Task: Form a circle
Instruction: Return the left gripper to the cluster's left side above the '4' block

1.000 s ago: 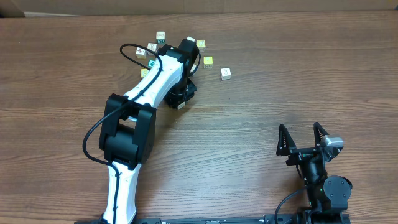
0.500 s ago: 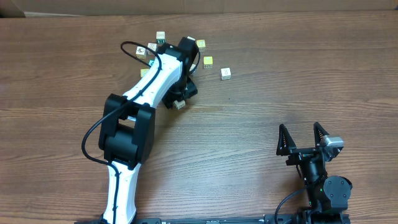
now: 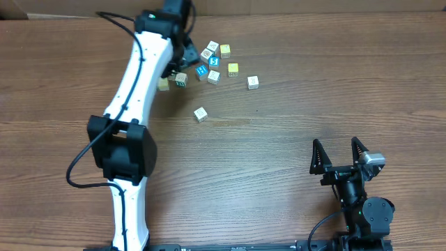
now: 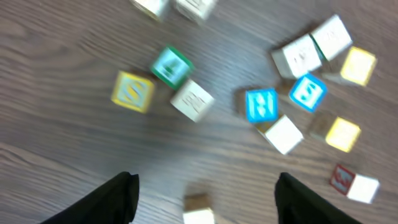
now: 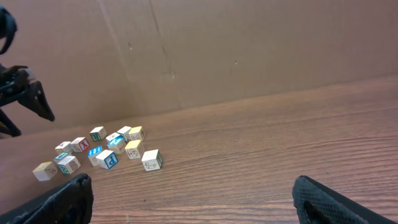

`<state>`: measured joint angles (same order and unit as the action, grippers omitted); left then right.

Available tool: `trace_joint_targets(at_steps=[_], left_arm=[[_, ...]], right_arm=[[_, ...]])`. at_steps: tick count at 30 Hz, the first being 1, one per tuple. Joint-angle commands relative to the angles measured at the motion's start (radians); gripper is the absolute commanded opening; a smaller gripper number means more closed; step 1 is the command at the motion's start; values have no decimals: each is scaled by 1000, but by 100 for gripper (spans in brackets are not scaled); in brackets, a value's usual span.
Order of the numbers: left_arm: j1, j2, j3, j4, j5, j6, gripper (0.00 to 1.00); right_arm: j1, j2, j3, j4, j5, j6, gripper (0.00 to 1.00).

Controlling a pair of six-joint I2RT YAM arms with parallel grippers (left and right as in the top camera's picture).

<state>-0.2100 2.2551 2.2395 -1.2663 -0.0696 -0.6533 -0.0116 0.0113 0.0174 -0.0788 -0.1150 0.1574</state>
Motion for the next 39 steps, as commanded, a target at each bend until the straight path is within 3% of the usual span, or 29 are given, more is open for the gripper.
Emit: trace_joint_targets(at_steps=[1, 7, 13, 22, 39], left_arm=[[53, -18, 20, 11, -19, 141, 70], [113, 6, 20, 68, -8, 194, 63], [103, 43, 20, 138, -12, 344, 63], [98, 125, 18, 192, -4, 348, 54], [97, 243, 17, 217, 71, 478, 55]], right_arm=[[6, -8, -10, 5, 9, 3, 100], [6, -8, -10, 5, 9, 3, 100], [6, -8, -10, 5, 9, 3, 100], [6, -8, -10, 5, 9, 3, 100], [6, -8, -10, 5, 9, 3, 100]])
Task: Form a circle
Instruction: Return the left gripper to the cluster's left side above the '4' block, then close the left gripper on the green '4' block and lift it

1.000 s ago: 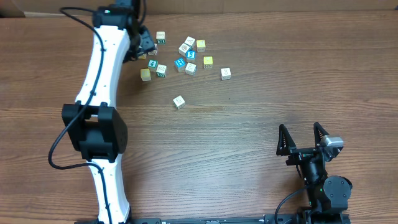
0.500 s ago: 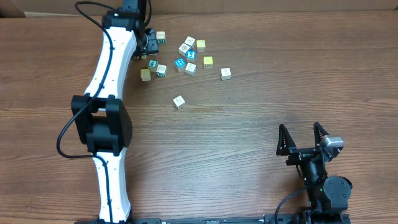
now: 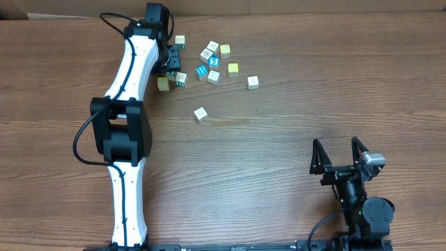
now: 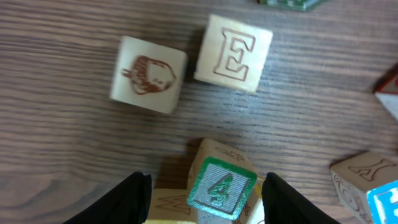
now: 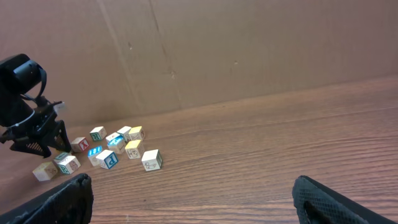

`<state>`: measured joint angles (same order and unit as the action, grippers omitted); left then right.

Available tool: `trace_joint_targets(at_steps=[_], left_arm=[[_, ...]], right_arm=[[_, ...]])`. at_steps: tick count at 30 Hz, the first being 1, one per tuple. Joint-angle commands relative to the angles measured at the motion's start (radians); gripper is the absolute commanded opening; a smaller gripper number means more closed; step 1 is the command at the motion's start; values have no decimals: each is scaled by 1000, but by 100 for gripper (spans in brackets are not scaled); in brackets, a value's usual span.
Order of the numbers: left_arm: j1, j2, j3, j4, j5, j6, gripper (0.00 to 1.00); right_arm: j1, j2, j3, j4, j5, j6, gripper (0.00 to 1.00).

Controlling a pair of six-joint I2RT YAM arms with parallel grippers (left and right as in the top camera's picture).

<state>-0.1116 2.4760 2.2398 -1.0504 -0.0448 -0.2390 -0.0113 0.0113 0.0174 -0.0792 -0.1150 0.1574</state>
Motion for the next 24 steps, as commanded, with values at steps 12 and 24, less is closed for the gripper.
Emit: trace_joint_targets(at_steps=[12, 24], left_arm=[[-8, 23, -13, 17, 24, 76, 51], [-11, 23, -50, 58, 18, 60, 47]], right_arm=[[5, -8, -10, 5, 9, 3, 100], [5, -8, -10, 5, 9, 3, 100]])
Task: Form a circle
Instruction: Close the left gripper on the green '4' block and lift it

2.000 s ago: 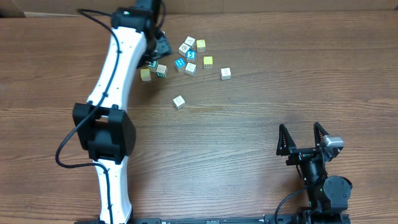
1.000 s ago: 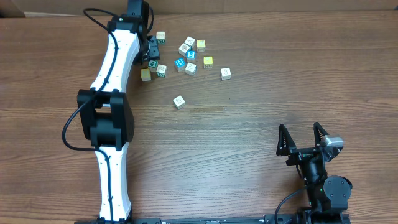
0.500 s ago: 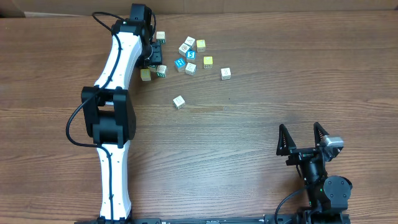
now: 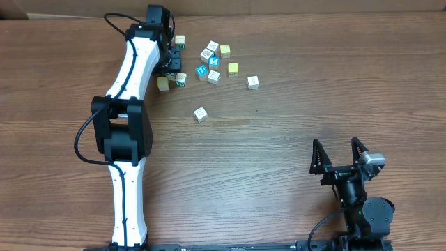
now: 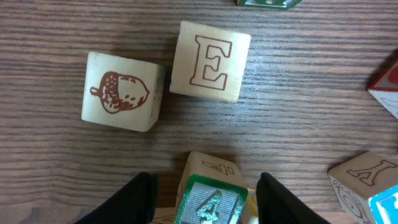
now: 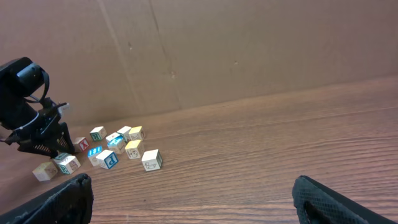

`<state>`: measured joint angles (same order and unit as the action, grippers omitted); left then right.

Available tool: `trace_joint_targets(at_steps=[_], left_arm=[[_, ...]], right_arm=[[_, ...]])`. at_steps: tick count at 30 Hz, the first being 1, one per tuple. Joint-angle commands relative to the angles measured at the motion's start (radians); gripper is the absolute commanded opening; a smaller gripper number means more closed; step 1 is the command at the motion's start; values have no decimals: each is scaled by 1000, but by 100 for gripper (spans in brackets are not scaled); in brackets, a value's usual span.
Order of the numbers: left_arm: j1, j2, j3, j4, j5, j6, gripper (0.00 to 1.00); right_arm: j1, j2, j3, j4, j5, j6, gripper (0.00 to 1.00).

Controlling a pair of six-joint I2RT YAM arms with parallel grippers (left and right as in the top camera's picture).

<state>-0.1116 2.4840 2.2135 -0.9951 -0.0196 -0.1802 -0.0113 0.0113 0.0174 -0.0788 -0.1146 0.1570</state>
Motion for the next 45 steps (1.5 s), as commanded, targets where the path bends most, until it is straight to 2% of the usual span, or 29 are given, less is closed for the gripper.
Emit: trace_joint_targets(at_steps=[1, 3, 11, 14, 18, 22, 32, 38, 45], left_arm=[[-11, 14, -34, 10, -7, 1, 46], [-11, 14, -46, 17, -7, 1, 46], [-11, 14, -44, 61, -7, 1, 32], [-10, 5, -9, 46, -28, 1, 32], [-11, -30, 84, -21, -77, 1, 28], [-11, -70, 143, -71, -39, 0, 24], [-14, -215, 166, -282, -31, -38, 11], [-14, -357, 166, -423, -30, -88, 10], [-29, -455, 165, -603, -5, -90, 11]], right_arm=[[5, -8, -10, 5, 9, 3, 100], [5, -8, -10, 5, 9, 3, 100], [5, -8, -10, 5, 9, 3, 100], [5, -8, -10, 5, 9, 3, 100], [5, -8, -10, 5, 9, 3, 100], [5, -8, -10, 5, 9, 3, 100], [5, -8, -10, 5, 9, 3, 100], [5, -8, -10, 5, 9, 3, 100], [5, -8, -10, 5, 9, 3, 100]])
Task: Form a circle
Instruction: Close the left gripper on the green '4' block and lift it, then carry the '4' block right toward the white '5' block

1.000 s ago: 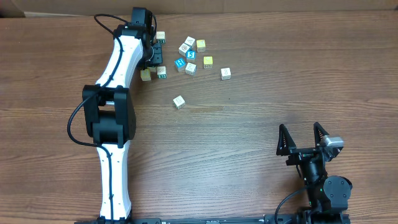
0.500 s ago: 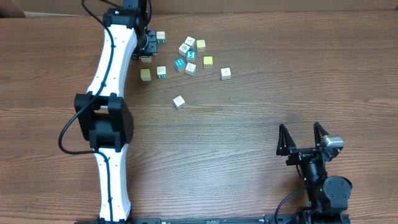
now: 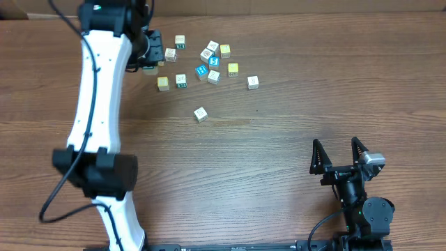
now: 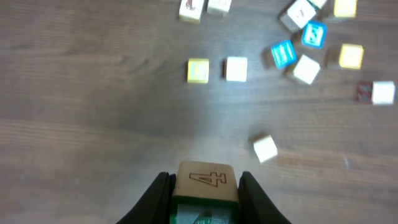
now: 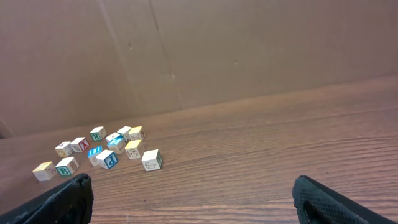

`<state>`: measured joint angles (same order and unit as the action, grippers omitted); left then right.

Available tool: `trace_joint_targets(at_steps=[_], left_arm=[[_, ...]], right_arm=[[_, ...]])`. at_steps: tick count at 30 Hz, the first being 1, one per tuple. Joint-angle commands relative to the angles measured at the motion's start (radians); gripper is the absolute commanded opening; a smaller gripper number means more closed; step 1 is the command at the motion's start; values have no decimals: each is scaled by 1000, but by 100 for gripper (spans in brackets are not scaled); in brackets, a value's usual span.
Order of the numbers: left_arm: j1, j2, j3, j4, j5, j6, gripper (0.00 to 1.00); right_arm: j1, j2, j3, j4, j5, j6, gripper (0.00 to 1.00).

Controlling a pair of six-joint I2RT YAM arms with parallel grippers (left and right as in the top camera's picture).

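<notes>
Several small wooden letter blocks [image 3: 214,63] lie scattered at the far middle of the table, with one stray block [image 3: 201,113] nearer. My left gripper [image 3: 148,59] hangs high over the table to the left of the cluster. It is shut on a block marked 4 [image 4: 205,180] with a green face, well above a yellow block [image 4: 198,70] and a pale one [image 4: 236,68]. My right gripper [image 3: 339,155] stands open at the near right, far from the blocks, with nothing between its fingers [image 5: 68,199].
A brown cardboard wall [image 5: 249,50] runs along the far edge of the wooden table [image 3: 293,104]. The left arm's white links [image 3: 97,104] reach up the left side of the table.
My left gripper was low among the blocks with its jaws on either side of the 4 block. Now it is shut on that block, raised high and further left. The right arm has not moved.
My left gripper was open above the block cluster. Then it was down at the cluster's left end with the green 4 block between its jaws, beside the acorn and E blocks. Now the 4 block is held clear of the table.
</notes>
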<state>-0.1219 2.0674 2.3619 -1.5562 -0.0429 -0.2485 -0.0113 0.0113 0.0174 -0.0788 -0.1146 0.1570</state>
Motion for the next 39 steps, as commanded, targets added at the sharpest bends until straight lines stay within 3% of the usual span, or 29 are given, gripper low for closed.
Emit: trace_joint_targets(at_steps=[1, 3, 4, 12, 23, 39], left_arm=[[-24, -42, 17, -74, 18, -27, 11], [-32, -42, 16, -135, 18, -45, 11], [-37, -42, 6, -134, 29, -45, 8], [-108, -46, -90, -134, 66, -47, 9], [-184, -46, -365, -133, 24, -92, 8], [-334, -46, -732, 170, -23, -53, 6]], right_arm=[[5, -8, -10, 5, 9, 3, 100], [5, -8, -10, 5, 9, 3, 100], [5, -8, -10, 5, 9, 3, 100], [5, -8, -10, 5, 9, 3, 100], [5, -8, -10, 5, 9, 3, 100], [5, -8, -10, 5, 9, 3, 100]])
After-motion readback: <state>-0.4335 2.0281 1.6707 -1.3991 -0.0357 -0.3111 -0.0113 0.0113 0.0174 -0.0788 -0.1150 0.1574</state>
